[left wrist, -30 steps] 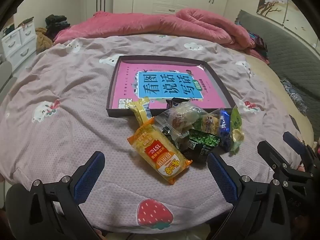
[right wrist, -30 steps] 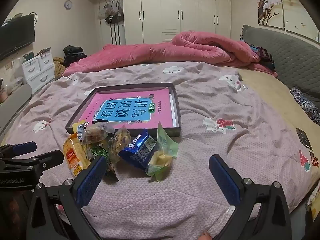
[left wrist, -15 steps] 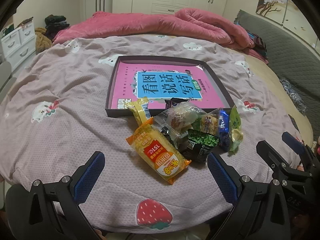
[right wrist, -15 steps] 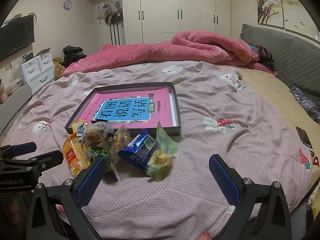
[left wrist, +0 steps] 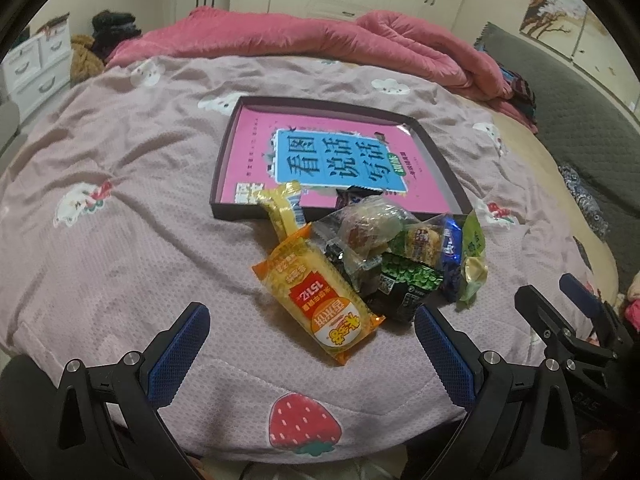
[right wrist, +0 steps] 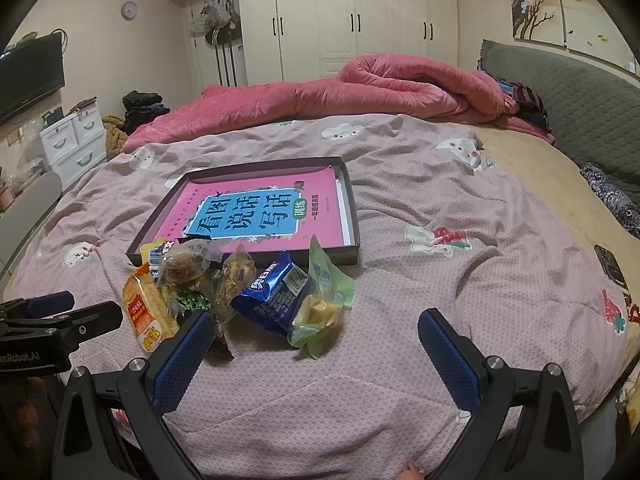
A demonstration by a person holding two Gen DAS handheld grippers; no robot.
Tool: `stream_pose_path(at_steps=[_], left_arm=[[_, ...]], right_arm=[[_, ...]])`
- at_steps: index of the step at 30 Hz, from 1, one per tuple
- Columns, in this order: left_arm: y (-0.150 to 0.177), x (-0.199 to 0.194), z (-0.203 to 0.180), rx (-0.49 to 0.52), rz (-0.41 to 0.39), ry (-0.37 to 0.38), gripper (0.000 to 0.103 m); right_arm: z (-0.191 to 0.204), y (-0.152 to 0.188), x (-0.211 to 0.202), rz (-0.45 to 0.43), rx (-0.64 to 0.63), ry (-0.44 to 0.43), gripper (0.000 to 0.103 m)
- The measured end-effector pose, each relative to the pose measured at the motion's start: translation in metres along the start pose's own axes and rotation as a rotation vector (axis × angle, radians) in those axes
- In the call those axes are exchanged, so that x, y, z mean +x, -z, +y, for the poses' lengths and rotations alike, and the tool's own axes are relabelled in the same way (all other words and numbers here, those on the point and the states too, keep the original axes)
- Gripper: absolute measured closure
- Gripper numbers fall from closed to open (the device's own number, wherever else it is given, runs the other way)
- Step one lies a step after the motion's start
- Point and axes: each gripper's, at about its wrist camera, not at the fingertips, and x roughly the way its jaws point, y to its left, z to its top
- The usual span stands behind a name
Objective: Organize snacks
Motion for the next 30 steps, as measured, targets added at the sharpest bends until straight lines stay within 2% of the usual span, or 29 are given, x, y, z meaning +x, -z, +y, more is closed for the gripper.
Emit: stream_pose_path(at_steps=[7, 11, 14, 17, 20, 21, 25, 27, 29, 30], left_arm=[[0.001, 0.019, 0.016, -0.083, 0.082, 0.036, 0.001], [0.0, 0.033, 0.016, -0.109, 0.121, 0.038, 0.001], [-0.002, 0.04, 0.013, -0.116, 0.127, 0.035, 0.001], [-0.004, 0.045, 0.009, -0.118, 0.126, 0.027, 0.001], [-0.005, 0.052, 0.007, -0.123, 0.136, 0.023, 0.001], [-0.005, 0.053, 0.008, -0.125, 0.136, 0.022, 0.001], [-0.006, 0.058, 0.01, -0.149, 0.135, 0.013, 0.001], [-0.006, 0.059, 0.014, -0.166, 0.129, 0.009, 0.003], [-0.006, 0.06, 0.016, -0.171, 0.13, 0.01, 0.006], [-0.006, 0.061, 0.016, -0.173, 0.132, 0.008, 0.006]], right_arm=[[-0.005, 0.002, 0.008, -0.001, 0.027, -0.011, 0.0], [-0.013, 0.003, 0.017, 0.004, 0.024, 0.027, 0.0], [-0.023, 0.003, 0.025, 0.01, 0.075, 0.021, 0.0], [-0.031, 0.004, 0.035, 0.056, 0.113, 0.019, 0.0], [-0.035, 0.003, 0.045, 0.053, 0.151, -0.005, 0.0], [-0.035, 0.003, 0.049, 0.079, 0.159, -0.012, 0.002], [-0.035, -0.001, 0.062, 0.11, 0.176, -0.047, 0.013], [-0.034, -0.002, 0.069, 0.15, 0.187, -0.088, 0.022], [-0.035, -0.002, 0.077, 0.175, 0.196, -0.116, 0.037], [-0.036, 0.0, 0.079, 0.191, 0.198, -0.123, 0.039]])
